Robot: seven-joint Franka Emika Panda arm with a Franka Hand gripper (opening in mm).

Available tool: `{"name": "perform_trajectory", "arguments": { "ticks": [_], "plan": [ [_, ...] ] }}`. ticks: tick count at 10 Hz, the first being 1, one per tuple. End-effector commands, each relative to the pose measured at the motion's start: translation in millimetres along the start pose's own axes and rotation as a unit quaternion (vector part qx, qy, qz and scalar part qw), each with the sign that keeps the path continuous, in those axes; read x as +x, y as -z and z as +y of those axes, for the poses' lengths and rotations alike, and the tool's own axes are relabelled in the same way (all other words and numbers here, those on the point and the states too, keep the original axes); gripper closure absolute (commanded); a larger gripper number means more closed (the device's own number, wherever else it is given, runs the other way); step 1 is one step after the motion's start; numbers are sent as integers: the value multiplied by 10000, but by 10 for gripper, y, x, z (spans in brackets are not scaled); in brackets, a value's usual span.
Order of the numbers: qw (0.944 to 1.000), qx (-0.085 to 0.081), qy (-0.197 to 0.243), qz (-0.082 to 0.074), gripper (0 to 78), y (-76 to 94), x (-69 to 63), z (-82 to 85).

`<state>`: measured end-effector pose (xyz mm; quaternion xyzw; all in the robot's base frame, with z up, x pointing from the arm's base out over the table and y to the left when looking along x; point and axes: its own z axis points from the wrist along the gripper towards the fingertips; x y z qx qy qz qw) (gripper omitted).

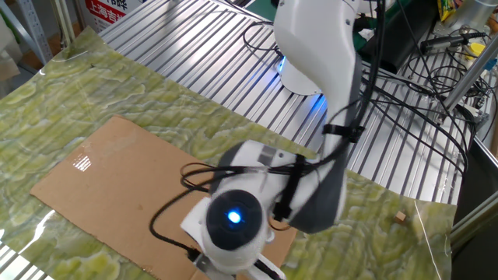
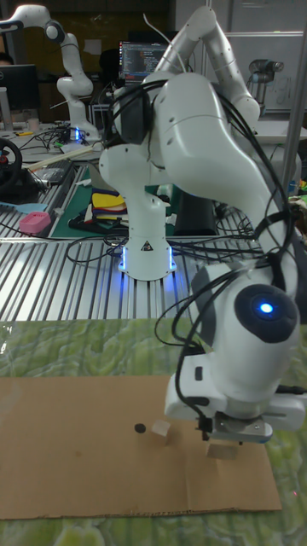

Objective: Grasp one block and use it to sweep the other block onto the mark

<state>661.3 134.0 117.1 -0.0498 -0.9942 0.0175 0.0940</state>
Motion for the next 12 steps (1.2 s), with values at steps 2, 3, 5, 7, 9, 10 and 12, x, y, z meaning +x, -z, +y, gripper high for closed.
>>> {"name": "perform_trajectory", "arguments": {
  "ticks": [2,3,5,7,9,10,12],
  "plan": [
    [9979,-566,-297,-138,764,3,-70,-185],
    [9964,-575,-611,-142,764,3,-70,-185],
    [9955,-424,-810,-235,764,2,-66,-189],
    [9955,-451,-765,-317,764,-7,-83,-368],
    [9965,-443,-612,-350,764,7,-138,-572],
    [9967,-360,-668,-303,764,12,-145,-612],
    [9970,-300,-655,-285,764,-43,-87,-603]
  ]
}}
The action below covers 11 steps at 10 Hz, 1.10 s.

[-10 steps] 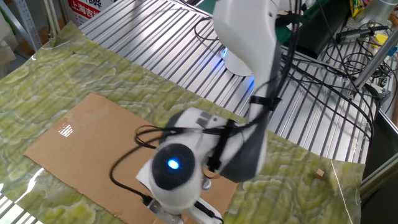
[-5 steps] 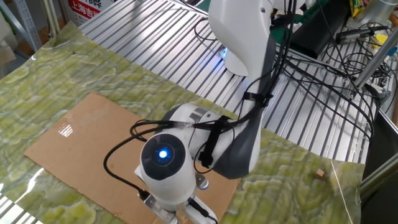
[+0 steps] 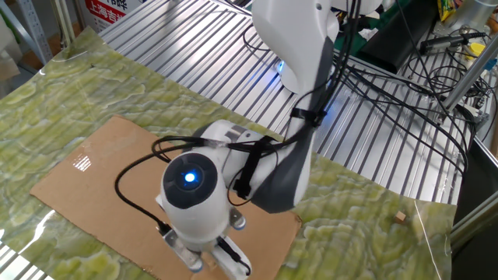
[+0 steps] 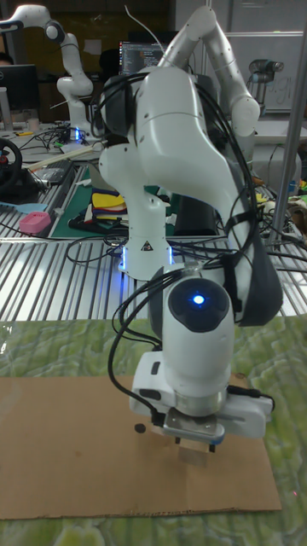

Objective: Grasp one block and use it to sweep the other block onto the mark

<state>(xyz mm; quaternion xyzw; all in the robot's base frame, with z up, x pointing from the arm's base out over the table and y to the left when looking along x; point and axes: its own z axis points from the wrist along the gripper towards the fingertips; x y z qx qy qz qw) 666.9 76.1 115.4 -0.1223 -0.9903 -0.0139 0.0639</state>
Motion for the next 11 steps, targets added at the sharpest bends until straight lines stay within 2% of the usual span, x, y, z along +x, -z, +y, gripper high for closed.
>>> {"name": "perform_trajectory", "arguments": {
  "ticks": [1,2,5,10,11],
  "plan": [
    [9998,125,161,-12,764,-27,47,-17],
    [9993,227,293,34,764,-31,74,-9],
    [9966,284,765,71,764,-79,173,-54],
    [9964,458,683,205,764,-192,185,-350],
    [9964,434,687,223,764,-195,182,-367]
  ]
}}
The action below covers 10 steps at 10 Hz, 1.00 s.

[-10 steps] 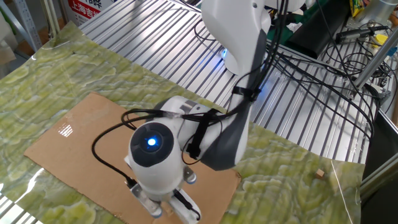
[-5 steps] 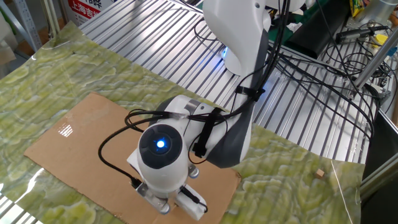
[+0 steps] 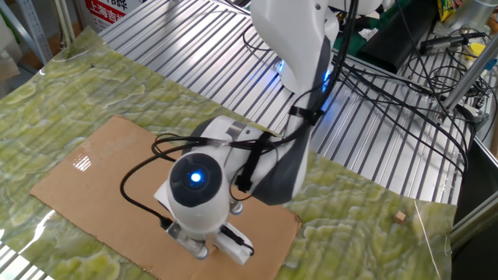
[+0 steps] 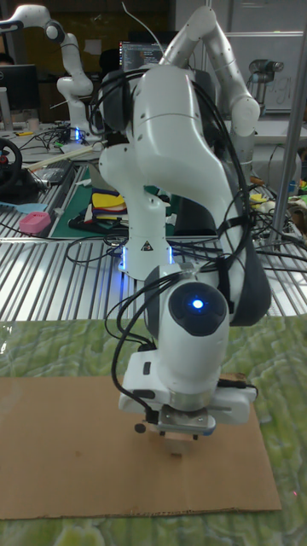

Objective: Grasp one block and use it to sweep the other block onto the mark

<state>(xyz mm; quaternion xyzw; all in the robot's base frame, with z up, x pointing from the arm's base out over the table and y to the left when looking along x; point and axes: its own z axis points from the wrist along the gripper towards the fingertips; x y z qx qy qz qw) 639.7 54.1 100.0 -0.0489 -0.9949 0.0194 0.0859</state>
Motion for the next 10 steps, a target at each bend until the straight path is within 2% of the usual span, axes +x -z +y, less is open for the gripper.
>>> {"name": "perform_trajectory", "arguments": {
  "ticks": [1,2,4,5,6,7,10],
  "plan": [
    [10000,-15,-32,38,764,-22,8,-73],
    [9998,-187,-60,35,764,-3,5,-12],
    [9999,-139,76,67,764,39,46,201],
    [9996,-129,246,100,764,47,72,232],
    [9987,-83,488,91,764,16,107,195],
    [9985,-71,539,82,764,-25,127,124],
    [9977,-88,671,71,764,-27,92,-1]
  ]
}}
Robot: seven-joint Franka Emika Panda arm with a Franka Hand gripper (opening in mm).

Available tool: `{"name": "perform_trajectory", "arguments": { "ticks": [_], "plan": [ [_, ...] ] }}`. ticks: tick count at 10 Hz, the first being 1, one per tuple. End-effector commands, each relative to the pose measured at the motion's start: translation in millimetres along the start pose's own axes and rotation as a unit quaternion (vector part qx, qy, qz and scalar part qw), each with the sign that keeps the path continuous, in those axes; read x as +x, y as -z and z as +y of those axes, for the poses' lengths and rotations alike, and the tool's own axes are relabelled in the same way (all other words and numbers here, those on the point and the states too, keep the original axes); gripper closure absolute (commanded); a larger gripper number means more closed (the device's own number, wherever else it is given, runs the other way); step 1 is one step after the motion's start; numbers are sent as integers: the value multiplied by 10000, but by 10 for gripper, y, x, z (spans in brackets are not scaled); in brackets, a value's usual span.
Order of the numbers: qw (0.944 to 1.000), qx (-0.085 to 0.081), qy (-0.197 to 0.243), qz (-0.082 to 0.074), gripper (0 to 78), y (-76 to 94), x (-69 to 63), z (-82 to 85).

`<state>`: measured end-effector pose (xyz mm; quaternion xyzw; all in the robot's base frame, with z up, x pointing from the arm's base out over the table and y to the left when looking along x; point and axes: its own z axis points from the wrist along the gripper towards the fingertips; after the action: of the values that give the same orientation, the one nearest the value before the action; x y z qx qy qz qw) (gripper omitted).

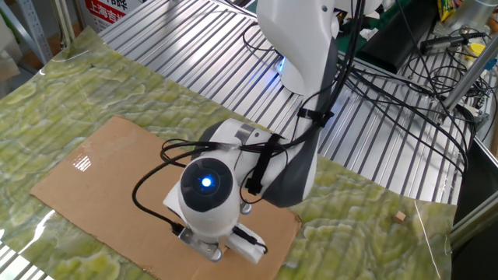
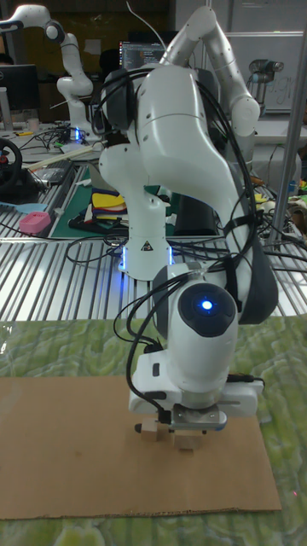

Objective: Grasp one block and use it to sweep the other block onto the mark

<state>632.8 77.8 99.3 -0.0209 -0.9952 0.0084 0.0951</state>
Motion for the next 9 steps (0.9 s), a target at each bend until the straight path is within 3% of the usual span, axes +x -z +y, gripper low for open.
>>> {"name": "perform_trajectory", "arguments": {
  "ticks": [1,4,5,7,8,9],
  "plan": [
    [9994,11,340,-26,764,17,14,-271],
    [9994,111,320,-8,764,44,16,-313],
    [9989,322,346,-13,764,50,17,-317],
    [9979,522,375,-12,764,49,9,-331],
    [9981,498,350,-19,764,50,3,-334],
    [9989,425,132,-169,764,52,0,-334]
  ]
}}
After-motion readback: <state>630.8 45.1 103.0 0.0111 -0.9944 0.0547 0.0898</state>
